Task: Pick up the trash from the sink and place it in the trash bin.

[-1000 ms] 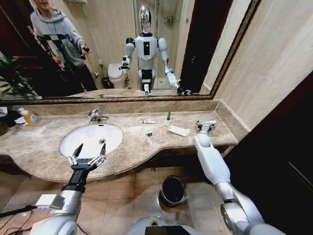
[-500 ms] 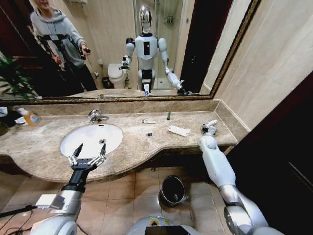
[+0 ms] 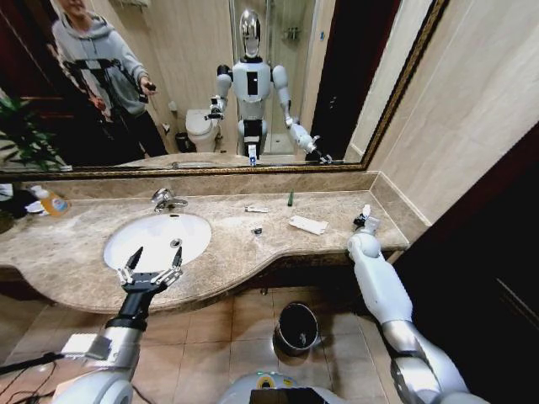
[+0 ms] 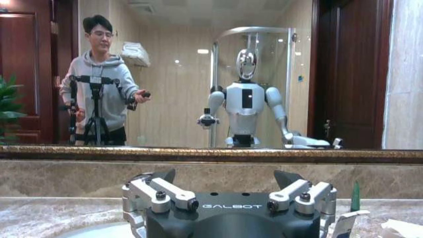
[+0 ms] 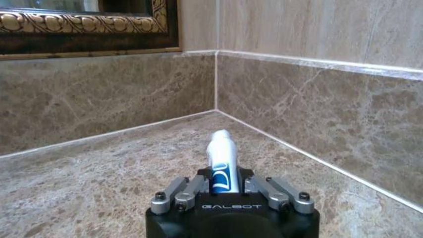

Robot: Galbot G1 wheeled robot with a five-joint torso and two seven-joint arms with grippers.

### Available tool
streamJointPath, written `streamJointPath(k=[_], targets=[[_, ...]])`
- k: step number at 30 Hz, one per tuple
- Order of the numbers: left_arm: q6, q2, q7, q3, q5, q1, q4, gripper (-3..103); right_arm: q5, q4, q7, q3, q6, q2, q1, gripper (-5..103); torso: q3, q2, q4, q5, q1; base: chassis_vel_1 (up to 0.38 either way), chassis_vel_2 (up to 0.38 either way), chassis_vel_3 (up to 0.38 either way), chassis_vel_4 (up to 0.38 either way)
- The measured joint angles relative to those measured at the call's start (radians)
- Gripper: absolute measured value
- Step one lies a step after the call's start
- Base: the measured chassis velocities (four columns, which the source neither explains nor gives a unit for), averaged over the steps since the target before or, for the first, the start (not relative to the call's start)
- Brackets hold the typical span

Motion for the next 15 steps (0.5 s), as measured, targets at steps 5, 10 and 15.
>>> streamJointPath(k=[5,10,15], targets=[[0.000,0.000,0.000,0.000,0.000,0.000,0.000,100,0.012,0.022,-0.001,-0.003,-0.002,-0.003,-0.012,22,0.000,0.000,0.0000,0.0005,0.000,0.000,0.000,0.000,0.000],[0.000,0.000,0.000,0.000,0.000,0.000,0.000,100,0.025,0.048,-0.006,-0.005,-0.001,-0.009,-0.021,22,0.000,0.000,0.0001,0.0010,0.000,0.000,0.000,0.000,0.000],[0.000,0.000,0.000,0.000,0.000,0.000,0.000,100,0.088,0.171,-0.012,-0.010,0.014,-0.057,-0.070,22,0.000,0.000,0.0004,0.0005,0.000,0.000,0.000,0.000,0.000]])
